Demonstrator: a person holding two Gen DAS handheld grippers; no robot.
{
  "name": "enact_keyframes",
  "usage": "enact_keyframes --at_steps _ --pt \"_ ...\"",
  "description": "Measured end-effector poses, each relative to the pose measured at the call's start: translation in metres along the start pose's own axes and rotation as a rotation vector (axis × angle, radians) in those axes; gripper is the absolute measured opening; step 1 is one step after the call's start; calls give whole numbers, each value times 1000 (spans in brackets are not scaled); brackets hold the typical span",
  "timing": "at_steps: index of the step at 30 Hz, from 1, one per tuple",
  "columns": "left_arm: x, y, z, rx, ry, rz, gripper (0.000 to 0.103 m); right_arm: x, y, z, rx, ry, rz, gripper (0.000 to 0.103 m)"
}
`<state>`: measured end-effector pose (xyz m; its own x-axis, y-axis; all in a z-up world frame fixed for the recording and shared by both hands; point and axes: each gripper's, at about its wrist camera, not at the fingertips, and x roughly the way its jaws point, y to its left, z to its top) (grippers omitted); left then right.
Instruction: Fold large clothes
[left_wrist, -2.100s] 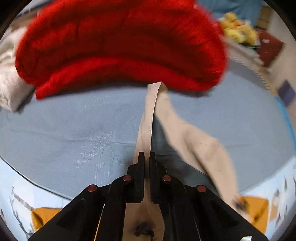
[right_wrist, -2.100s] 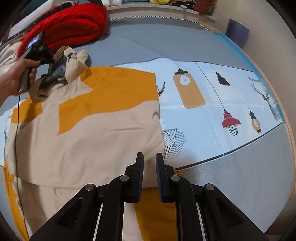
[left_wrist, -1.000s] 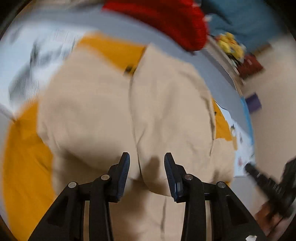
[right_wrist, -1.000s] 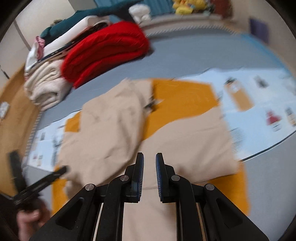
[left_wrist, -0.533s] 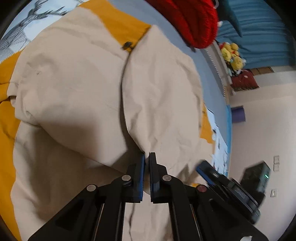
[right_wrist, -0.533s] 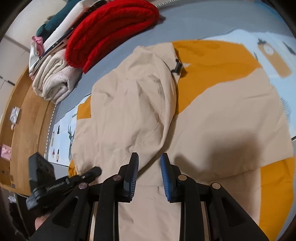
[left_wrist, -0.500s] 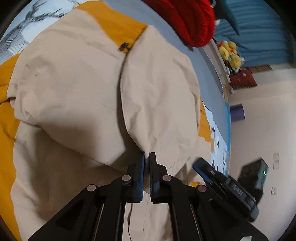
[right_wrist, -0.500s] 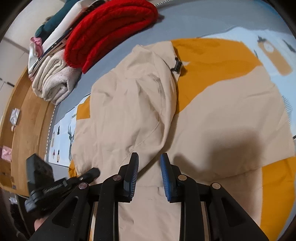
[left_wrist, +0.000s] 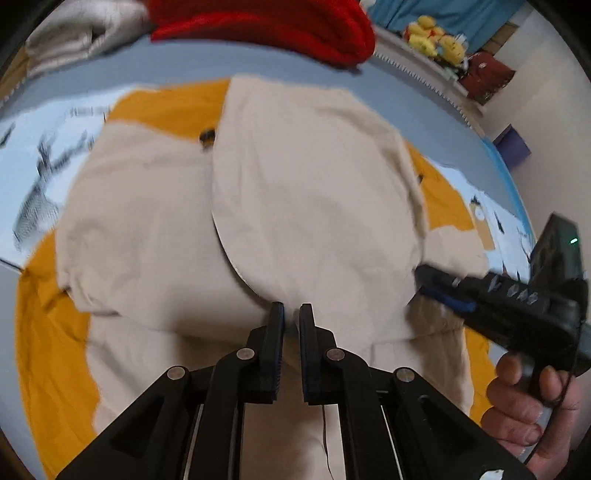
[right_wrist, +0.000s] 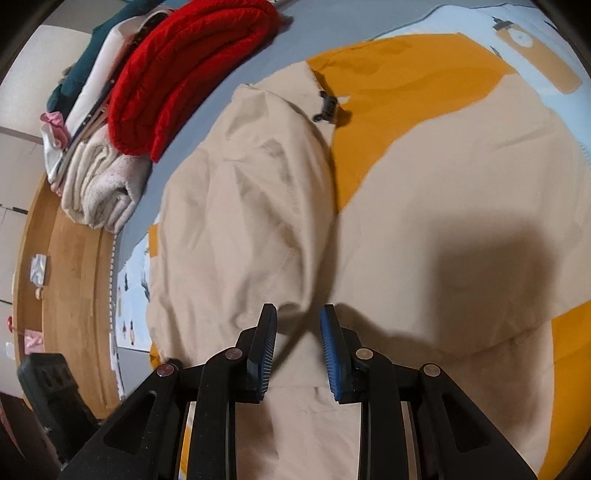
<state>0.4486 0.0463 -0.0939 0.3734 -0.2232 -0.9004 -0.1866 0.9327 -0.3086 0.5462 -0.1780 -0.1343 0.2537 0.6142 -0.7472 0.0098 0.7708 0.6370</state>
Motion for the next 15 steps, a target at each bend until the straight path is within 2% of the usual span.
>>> enact_keyframes --at_steps 4,5,6,7,9,10,12,15 --pt "17 27 -8 -111 96 24 8 6 4 1 -3 -2 27 25" --pt "15 32 -8 -132 93 27 10 8 4 1 -3 2 27 22" --pt "11 32 -7 -128 75 37 10 10 4 1 -6 2 23 9" --pt "4 29 -7 -112 48 51 10 8 4 0 -7 -8 13 4" --pt "-10 18 -4 -56 -25 56 10 3 2 -1 3 -35 -4 3" --pt "-16 10 -3 -21 -54 33 10 -1 3 -1 12 -50 -22 2" --pt "-17 1 -4 17 -57 -14 10 -6 5 -3 5 -66 -72 2" --pt "3 -3 -9 24 44 -87 10 -7 5 -6 11 -70 -117 2"
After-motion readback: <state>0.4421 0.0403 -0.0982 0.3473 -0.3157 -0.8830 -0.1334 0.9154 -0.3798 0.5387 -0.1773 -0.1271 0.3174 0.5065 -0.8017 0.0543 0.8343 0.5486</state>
